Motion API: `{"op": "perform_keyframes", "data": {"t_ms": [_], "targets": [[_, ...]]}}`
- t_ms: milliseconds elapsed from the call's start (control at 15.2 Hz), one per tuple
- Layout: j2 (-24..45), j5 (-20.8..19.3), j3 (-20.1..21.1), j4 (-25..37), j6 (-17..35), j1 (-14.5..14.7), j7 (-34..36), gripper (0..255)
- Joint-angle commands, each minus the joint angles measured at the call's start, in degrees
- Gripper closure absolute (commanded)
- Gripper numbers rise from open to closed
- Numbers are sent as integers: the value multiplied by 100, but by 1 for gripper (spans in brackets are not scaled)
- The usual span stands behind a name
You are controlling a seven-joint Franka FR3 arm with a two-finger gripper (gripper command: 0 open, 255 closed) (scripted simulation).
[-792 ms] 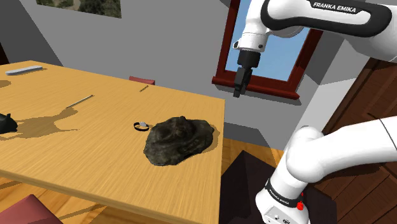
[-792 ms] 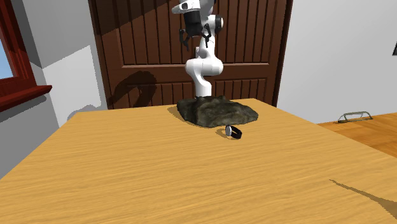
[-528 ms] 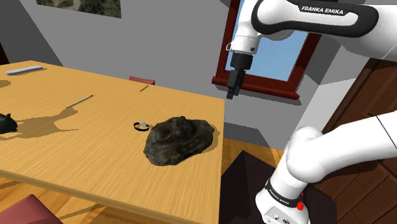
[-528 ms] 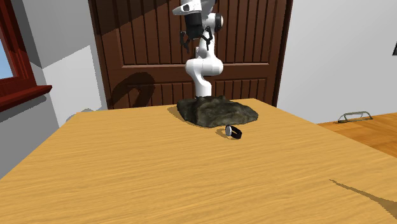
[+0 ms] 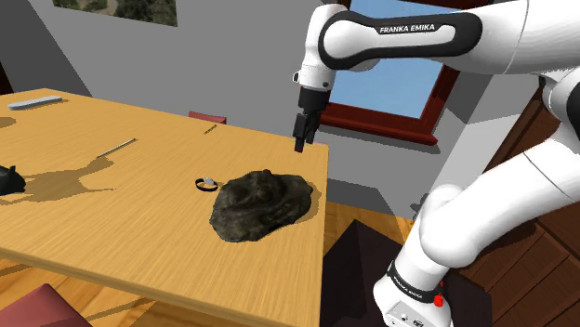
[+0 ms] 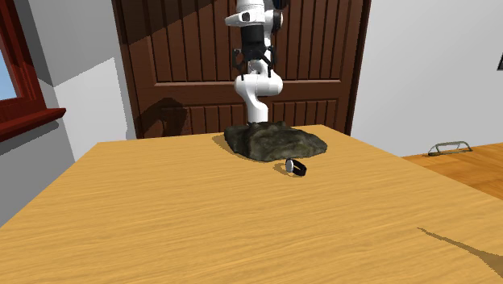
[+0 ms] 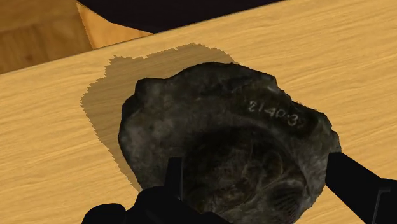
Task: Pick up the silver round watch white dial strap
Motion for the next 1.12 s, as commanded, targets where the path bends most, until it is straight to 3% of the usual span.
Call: {"op": "perform_keyframes", "data": {"t_ms": [0, 528, 1056], "targets": [[423, -48, 114, 148, 329, 49, 17, 0], [2021, -446, 497, 1048, 1192, 206, 177, 0], [3704, -1124, 737, 2403, 1614, 448, 458, 0]]}}
